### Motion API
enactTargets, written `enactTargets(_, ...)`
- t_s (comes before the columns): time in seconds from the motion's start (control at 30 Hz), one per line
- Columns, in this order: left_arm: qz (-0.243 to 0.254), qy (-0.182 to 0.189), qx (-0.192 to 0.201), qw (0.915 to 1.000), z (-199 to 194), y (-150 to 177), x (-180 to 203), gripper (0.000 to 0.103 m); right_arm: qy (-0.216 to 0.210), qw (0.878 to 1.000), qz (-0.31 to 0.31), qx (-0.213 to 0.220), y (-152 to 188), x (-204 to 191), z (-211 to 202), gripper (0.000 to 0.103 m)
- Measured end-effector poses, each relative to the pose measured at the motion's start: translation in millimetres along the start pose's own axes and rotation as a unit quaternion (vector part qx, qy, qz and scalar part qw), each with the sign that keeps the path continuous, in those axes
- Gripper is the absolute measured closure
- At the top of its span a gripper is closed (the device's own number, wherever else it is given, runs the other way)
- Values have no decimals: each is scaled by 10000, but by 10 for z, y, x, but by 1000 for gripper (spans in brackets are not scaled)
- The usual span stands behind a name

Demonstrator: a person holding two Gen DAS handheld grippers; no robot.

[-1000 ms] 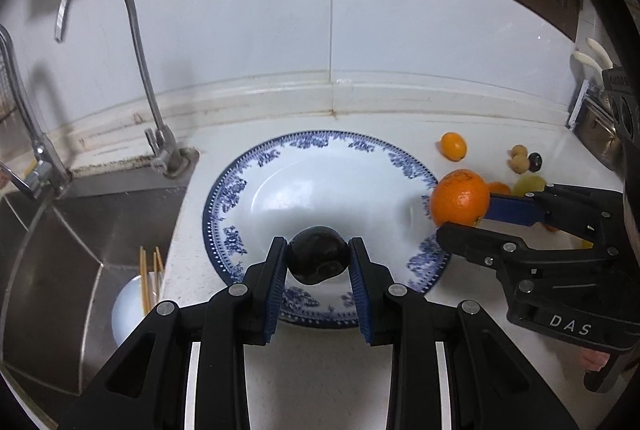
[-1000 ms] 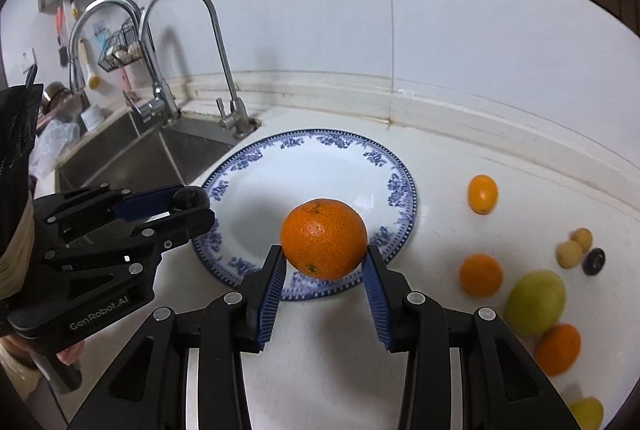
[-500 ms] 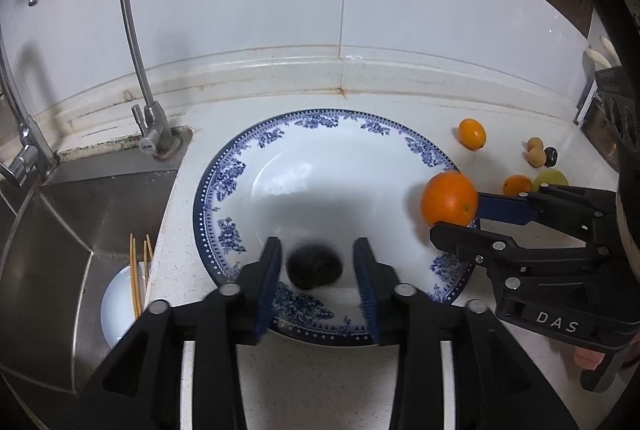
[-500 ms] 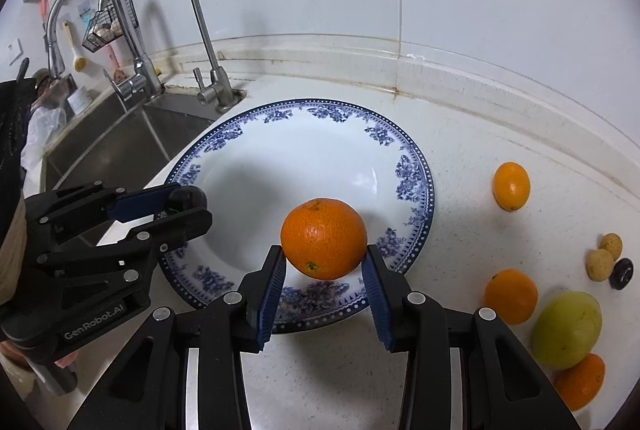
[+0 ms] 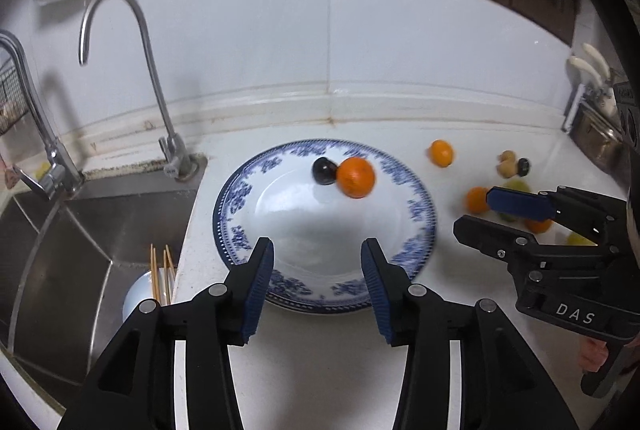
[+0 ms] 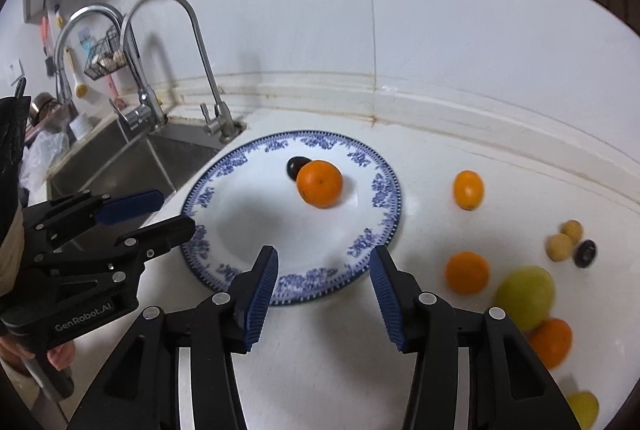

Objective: Organize fruits
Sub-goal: 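Lift both open tools off the plate and move back toward the fruits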

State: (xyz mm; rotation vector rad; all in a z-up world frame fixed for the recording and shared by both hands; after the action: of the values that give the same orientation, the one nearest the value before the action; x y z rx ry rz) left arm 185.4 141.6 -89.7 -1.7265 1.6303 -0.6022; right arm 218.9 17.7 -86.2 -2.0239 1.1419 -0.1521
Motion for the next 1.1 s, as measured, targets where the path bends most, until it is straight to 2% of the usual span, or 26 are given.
enactTargets(0.2, 86, 212, 375, 9990, -404, -49, 180, 45, 135, 9993, 42, 354, 59, -54, -465, 54)
enactTargets(0.3, 163, 351, 521, 9979, -561, -88, 284, 43, 253, 9980, 120, 568, 80, -39, -709, 43)
enactTargets(0.43, 335, 507, 750, 9953, -752, -144, 437, 38, 466, 9957, 310, 736, 123, 30, -1013, 42)
enactTargets(0.57, 559, 707, 981, 9911, -899, -199, 638, 37, 770, 9923, 415, 881, 208, 127, -1269, 37)
enactTargets(0.9, 1034, 1283, 1313, 9775, -1028, -303, 1128, 37, 1774, 9763, 477, 1141, 435, 372, -1832, 37)
enactTargets(1.1, 1345, 1557, 1479, 9674, -1028, -309, 1412, 37, 2124, 9685, 602, 1149, 567, 497, -2001, 37)
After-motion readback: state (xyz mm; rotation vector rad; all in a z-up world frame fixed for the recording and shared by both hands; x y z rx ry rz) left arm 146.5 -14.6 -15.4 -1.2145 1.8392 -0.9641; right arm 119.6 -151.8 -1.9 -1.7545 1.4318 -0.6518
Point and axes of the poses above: each gripper's, at about its wrist camera, not at the fingertips, and z roughly the way its jaws point, x to its right, y to its underside, the point moved 5 cm from there along z, roughly the way its jaws point, and after that the axes turned 11 degrees about -y, right-handed, at the moved point
